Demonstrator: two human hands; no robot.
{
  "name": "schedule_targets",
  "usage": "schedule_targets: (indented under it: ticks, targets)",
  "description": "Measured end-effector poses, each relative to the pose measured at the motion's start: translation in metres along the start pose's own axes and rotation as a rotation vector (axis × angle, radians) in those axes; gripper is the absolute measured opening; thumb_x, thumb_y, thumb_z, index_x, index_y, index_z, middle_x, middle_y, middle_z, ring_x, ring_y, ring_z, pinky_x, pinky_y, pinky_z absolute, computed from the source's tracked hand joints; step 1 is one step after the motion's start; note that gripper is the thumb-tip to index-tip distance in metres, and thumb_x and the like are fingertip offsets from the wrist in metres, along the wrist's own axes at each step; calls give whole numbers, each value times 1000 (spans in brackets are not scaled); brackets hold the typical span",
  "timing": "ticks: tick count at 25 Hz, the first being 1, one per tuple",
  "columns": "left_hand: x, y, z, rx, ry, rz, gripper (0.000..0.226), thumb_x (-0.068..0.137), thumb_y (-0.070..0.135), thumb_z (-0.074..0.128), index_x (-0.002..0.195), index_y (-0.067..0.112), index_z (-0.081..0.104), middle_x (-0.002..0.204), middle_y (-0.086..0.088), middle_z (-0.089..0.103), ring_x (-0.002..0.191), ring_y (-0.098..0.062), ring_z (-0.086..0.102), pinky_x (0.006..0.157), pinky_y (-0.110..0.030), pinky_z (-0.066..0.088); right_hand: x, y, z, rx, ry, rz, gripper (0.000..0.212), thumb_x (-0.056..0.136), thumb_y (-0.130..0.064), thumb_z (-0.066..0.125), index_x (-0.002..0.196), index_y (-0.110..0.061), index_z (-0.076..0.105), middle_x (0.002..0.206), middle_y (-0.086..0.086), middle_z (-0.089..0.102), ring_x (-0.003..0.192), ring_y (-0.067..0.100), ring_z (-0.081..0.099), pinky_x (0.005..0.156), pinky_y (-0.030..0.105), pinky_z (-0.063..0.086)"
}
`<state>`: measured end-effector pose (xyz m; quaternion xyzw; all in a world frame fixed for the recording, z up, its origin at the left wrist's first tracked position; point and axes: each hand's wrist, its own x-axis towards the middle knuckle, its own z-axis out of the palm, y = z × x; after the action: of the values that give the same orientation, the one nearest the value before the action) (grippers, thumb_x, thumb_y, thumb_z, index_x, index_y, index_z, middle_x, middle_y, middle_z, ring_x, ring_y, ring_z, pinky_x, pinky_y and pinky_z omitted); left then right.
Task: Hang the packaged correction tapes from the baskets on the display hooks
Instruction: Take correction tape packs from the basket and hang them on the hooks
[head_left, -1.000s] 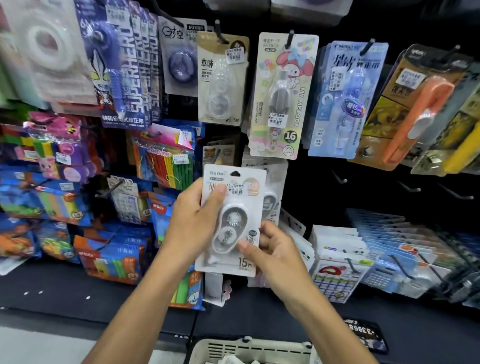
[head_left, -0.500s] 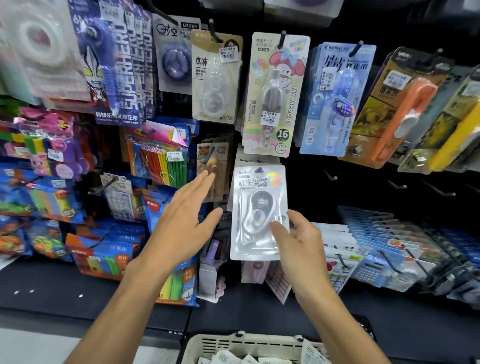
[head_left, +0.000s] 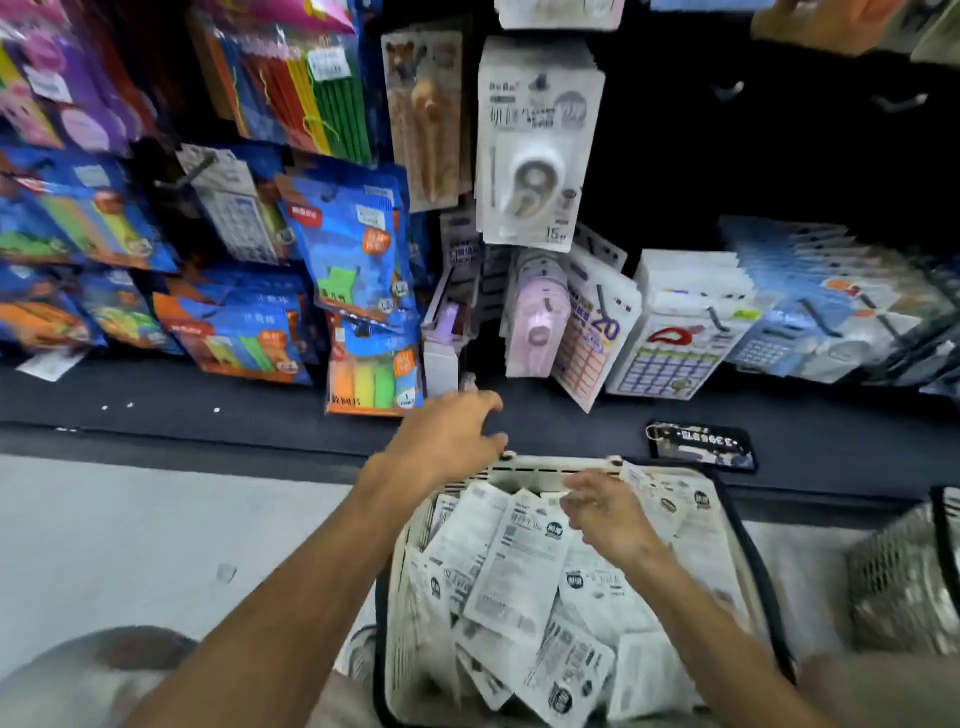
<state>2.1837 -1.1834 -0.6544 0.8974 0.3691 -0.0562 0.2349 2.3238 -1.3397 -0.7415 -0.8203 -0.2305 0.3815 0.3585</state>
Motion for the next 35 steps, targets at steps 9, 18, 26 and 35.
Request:
schedule_targets:
  ticks: [9, 18, 26, 35]
  targets:
    - [1, -48, 144, -27, -392, -343, 68, 98, 31, 56, 159, 21, 29, 156, -9, 48, 142, -32, 47, 116, -41, 40, 18, 89, 27, -1081, -212, -519, 103, 77, 15, 49, 159, -36, 13, 169, -1, 2, 149, 30, 20, 119, 49, 23]
    - [13, -54, 144, -534, -350, -314, 27, 92, 4, 67, 103, 28, 71, 117, -16, 72, 76, -7, 69, 77, -13, 53, 23, 77, 19, 352, 83, 105, 26, 104, -14, 48, 104, -28, 70, 113, 10, 71, 94, 30, 70, 73, 40, 59]
    - [8, -23, 148, 57, -140, -11, 45, 91, 33, 75, 135, 37, 65, 121, 4, 73, 107, -17, 68, 90, -32, 56, 15, 67, 0, 711, 53, 517, 36, 86, 13, 64, 113, -8, 56, 107, 20, 72, 85, 30, 70, 64, 39, 57]
    - [15, -22, 127, -758, 107, -268, 20, 106, 34, 51, 103, 23, 68, 98, 8, 73, 82, -2, 70, 68, -19, 50, -13, 19, -40, 371, 138, 66, 12, 88, 5, 65, 87, -7, 65, 92, 7, 76, 86, 24, 72, 69, 29, 59]
